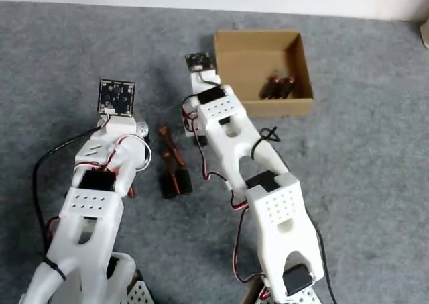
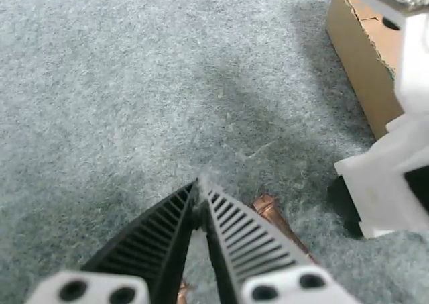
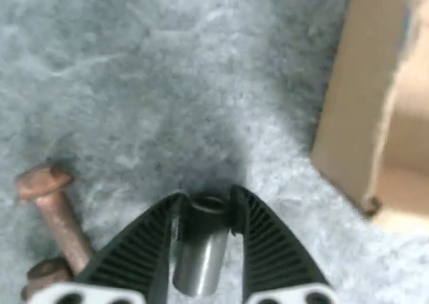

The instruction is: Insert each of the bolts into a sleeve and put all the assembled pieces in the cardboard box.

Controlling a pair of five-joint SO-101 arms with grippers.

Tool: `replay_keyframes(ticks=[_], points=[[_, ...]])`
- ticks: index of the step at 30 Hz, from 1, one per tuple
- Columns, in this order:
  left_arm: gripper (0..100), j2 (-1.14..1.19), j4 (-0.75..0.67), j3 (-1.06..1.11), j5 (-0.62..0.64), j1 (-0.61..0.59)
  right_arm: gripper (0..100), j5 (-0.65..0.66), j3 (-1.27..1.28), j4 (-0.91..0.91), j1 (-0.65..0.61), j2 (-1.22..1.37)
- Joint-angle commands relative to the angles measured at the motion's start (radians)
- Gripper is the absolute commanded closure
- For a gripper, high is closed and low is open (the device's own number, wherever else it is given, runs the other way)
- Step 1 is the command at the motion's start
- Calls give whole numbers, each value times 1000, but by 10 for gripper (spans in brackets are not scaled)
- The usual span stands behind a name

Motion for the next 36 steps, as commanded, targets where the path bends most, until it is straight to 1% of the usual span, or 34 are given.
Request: replay_keyframes(ticks=[1,6,9,11,15,19,23,26,29,32,36], points=[[993,-5,-28,-12,0,-2,994,-8,-16,90,-51,-10],[993,-7,-28,-12,0,-8,994,0,-87,286,-45,-219],[993,-5,-28,-12,0,-8,994,84,-90,366,-44,-375],[993,-5,-28,-12,0,-8,994,118,-87,407,-44,-464],[993,-5,-28,-12,0,-8,994,152,-87,529,-16,-564],[993,-5,-28,-13,0,-8,994,169,-64,611,42,-613],[993,-4,-28,-13,0,-4,994,170,58,618,71,-696],[993,-4,-25,-15,-2,-4,994,206,171,618,65,-831],[993,-12,-12,-24,-3,-4,994,210,285,616,64,-1018],[993,-28,69,-58,-3,-2,994,218,424,605,70,-1233],[993,-114,123,-61,-2,2,994,318,697,541,70,-1543]])
